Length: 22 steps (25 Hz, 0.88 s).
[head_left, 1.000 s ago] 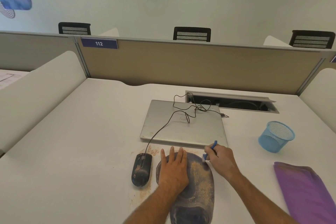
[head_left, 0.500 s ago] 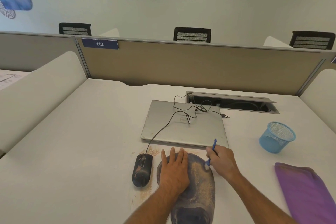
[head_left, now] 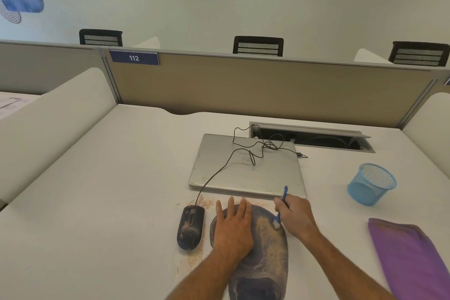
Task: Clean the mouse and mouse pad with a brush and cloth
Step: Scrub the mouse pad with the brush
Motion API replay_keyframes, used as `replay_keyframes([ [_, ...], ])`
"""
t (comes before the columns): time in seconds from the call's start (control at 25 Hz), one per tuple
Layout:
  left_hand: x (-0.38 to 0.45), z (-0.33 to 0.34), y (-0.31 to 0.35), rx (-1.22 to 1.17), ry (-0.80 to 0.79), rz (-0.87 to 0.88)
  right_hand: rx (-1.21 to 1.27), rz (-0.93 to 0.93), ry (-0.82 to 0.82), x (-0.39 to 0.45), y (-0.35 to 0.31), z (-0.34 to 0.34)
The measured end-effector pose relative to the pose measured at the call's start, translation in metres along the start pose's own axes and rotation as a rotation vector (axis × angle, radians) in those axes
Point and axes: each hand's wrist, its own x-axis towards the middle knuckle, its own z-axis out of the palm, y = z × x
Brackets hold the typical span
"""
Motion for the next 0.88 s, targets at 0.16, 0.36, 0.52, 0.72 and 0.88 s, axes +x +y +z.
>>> replay_keyframes([
  [0.16,-0.0001,-0.0001,0.0,0.004,-0.009,-0.005,-0.072,0.016,-0.055,0.0003,0.0004,0.0024],
  [0.36,-0.0008,0.0002,-0.0003,0.005,-0.009,-0.004,-0.008,0.012,-0.017,-0.0019,-0.0021,0.0041],
  [0.52,-0.0016,-0.0005,0.0002,0.007,-0.015,-0.004,-0.043,-0.01,-0.022,-0.0028,-0.0032,0.0078],
  [0.72,-0.002,-0.0029,0.0003,0.002,-0.026,-0.003,-0.08,0.024,-0.071,0.0001,-0.0036,0.0088],
  [0.88,-0.0022,-0.0035,-0.0004,0.002,-0.024,0.0,-0.033,0.008,-0.02,0.0031,-0.0038,0.0073],
])
